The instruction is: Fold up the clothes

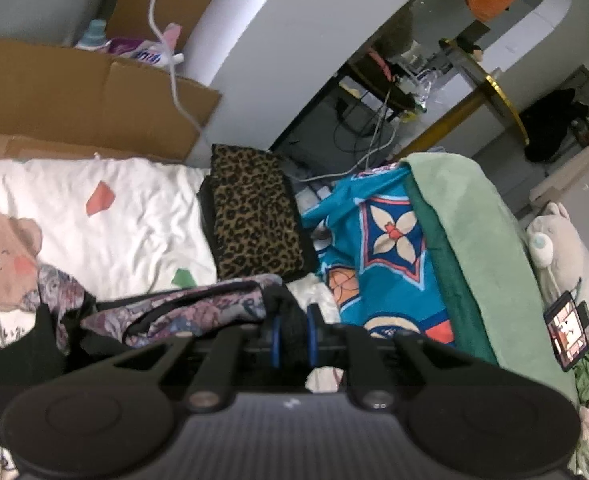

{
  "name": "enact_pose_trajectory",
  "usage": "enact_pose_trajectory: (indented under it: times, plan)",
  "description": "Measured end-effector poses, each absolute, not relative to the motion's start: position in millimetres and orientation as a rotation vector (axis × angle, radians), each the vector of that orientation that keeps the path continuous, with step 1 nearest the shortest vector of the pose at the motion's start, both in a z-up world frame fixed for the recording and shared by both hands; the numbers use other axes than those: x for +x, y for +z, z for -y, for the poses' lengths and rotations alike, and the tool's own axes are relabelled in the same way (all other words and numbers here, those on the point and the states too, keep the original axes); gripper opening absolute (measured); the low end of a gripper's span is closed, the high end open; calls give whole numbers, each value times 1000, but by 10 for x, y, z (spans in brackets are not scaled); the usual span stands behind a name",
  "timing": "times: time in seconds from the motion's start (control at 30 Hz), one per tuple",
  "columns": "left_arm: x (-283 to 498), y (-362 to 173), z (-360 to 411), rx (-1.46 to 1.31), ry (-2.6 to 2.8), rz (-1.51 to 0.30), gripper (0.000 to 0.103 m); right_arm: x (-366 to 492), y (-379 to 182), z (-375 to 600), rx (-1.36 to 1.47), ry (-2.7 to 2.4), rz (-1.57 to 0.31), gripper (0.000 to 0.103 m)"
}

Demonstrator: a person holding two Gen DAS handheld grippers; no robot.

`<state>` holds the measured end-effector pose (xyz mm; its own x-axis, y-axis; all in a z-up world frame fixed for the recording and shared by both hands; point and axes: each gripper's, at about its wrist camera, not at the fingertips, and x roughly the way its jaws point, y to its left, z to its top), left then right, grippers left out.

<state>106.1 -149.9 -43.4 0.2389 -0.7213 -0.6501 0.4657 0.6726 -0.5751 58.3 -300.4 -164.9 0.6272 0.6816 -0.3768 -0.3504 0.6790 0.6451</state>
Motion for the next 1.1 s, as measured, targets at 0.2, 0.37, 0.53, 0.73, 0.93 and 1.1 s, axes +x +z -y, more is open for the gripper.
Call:
enact_pose_trajectory:
  times: [0.2, 0.37, 0.53, 0.73, 0.93, 1.1]
  plan:
    - [1172, -510, 1633, -289, -822, -1044, 14, 483, -1596, 3142, 646, 666, -632, 17]
    - [1247, -538, 1748, -286, -830, -1051, 14, 447, -1499, 3253, 709, 676, -607, 17]
    - [1212, -371, 1854, -246, -838, -1012, 20, 384, -1272, 3441, 791, 710, -508, 16]
    - [1304, -314, 1665, -297, -781, -1033, 40, 320, -975, 3511, 817, 763, -441, 16]
    - [1390, -229, 1352, -311, -713, -995, 57, 291, -832, 3592, 881, 798, -416, 16]
    - [1417, -273, 1141, -308, -662, -987, 61, 200, -721, 3674, 921, 792, -402, 16]
